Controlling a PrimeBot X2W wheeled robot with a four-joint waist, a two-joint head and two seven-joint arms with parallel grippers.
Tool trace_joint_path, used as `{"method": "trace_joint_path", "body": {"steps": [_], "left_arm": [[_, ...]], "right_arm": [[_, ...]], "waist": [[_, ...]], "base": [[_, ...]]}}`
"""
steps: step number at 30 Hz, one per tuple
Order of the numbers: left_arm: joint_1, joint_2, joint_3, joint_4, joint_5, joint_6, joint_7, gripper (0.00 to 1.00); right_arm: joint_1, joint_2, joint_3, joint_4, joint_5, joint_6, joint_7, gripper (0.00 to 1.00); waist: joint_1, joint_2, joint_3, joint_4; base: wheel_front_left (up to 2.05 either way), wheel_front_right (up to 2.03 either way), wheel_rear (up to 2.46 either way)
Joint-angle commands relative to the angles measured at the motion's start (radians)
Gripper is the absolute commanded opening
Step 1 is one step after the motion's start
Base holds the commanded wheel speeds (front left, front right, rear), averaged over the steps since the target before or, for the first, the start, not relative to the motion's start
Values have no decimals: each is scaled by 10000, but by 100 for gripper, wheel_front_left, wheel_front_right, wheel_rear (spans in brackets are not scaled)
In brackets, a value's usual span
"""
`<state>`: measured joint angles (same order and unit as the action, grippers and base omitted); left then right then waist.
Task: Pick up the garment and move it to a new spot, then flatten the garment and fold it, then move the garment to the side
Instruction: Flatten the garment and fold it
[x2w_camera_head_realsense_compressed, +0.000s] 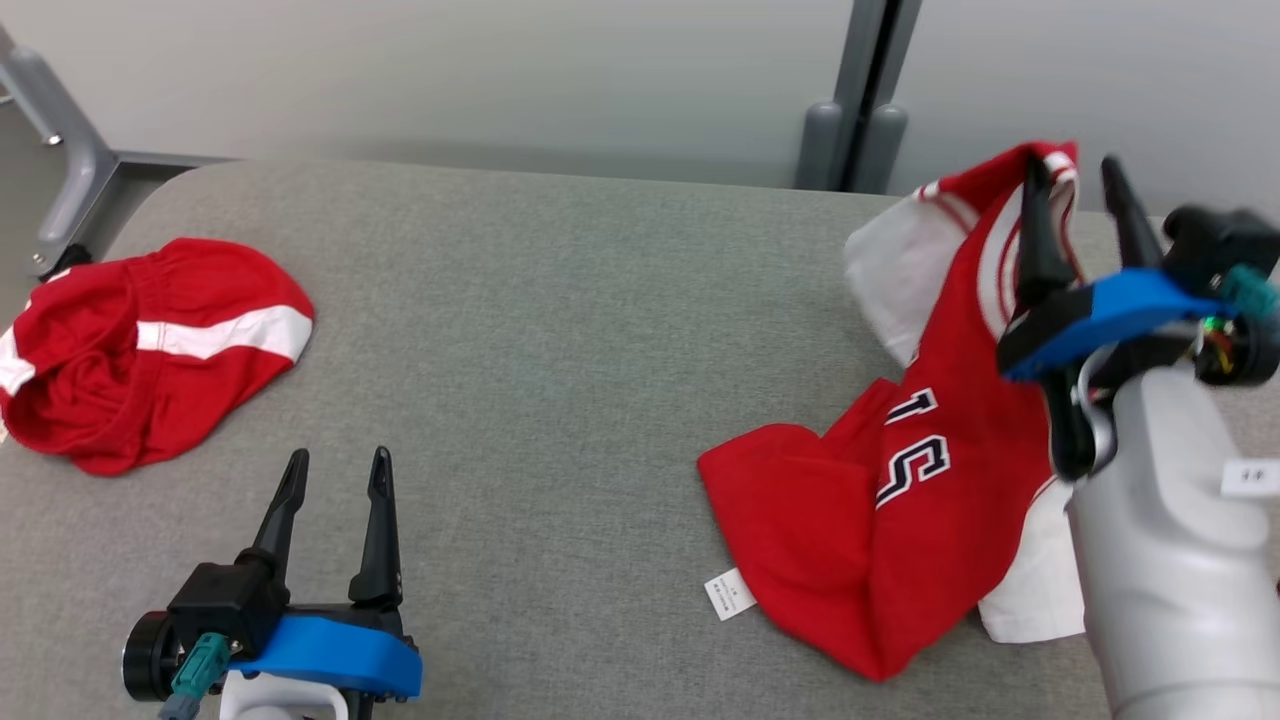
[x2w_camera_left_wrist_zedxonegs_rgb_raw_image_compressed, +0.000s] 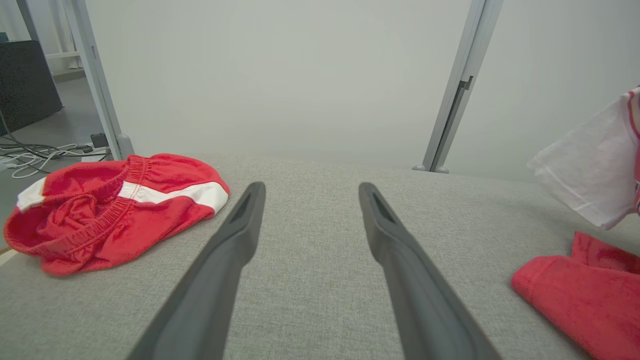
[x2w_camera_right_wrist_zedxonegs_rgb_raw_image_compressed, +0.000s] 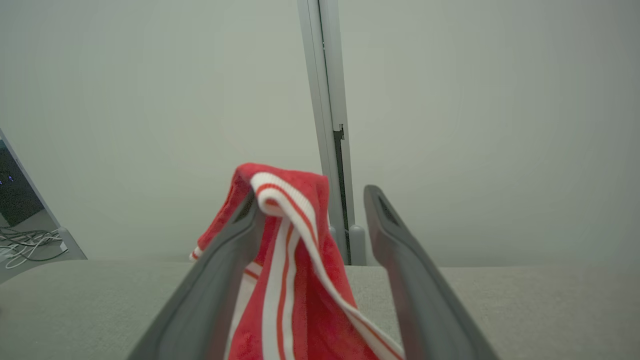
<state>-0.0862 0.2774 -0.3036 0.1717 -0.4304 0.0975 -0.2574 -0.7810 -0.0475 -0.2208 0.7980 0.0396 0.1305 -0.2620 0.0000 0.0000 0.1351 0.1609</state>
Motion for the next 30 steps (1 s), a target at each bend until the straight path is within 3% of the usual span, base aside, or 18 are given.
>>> {"method": "trace_joint_path", "body": {"steps": [1,13,25,30], "left_arm": [[86,-5,51,38,-23,61,-50,100],[536,83,88,-91,6,172,-72,100],[697,211,48,-52,-114,155,-59,100],[719,217,-30,-19,-92,171,4,100]], "right_arm": [[625,-53,121,-55,3,5,-32,100],[2804,-50,323,-430,94,5,208,100],[5930,-46,619,-4841,-99,5,-23,100],[6800,-49,711,-5809,110,5,231,100]], "waist": [[0,0,-189,-214],[0,0,-727,-1195],[0,0,-890,-1407],[0,0,-886,-1471]], "base": [[0,0,0],[0,0,0],[0,0,0],[0,0,0]]}}
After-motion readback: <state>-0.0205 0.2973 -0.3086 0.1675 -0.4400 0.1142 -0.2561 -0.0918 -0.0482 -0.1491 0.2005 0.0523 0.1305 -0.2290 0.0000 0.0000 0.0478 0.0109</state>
